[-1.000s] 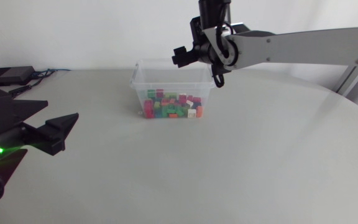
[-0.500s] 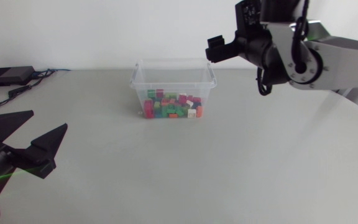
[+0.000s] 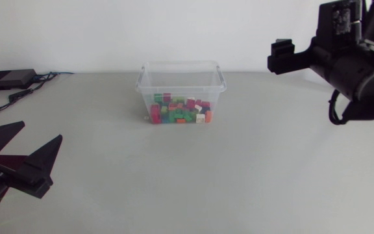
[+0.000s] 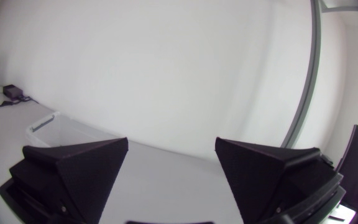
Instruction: Place the duplo bricks in the container
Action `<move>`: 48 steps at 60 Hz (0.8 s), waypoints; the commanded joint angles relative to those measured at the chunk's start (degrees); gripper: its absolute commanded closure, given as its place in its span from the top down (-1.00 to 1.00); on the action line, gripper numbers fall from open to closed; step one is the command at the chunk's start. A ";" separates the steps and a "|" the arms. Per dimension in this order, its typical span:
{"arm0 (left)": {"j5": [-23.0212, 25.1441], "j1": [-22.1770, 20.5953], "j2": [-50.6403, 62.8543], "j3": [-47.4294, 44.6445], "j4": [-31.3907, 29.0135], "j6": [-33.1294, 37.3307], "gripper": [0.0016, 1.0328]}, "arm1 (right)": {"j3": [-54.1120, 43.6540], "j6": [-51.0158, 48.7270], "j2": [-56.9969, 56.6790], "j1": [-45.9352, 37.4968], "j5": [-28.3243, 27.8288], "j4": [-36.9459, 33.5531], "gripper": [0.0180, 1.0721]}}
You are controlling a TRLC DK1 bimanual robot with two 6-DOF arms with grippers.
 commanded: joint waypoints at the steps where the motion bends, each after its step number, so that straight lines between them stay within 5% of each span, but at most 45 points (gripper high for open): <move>1: 0.22 0.47 -1.29 -1.96 0.05 -0.85 0.90 | -3.31 -1.75 -3.93 -1.15 0.62 0.13 0.92; 48: -0.05 2.67 -7.79 -6.09 3.74 -3.75 0.90 | -21.68 -4.13 -31.18 -7.56 0.62 -3.65 0.92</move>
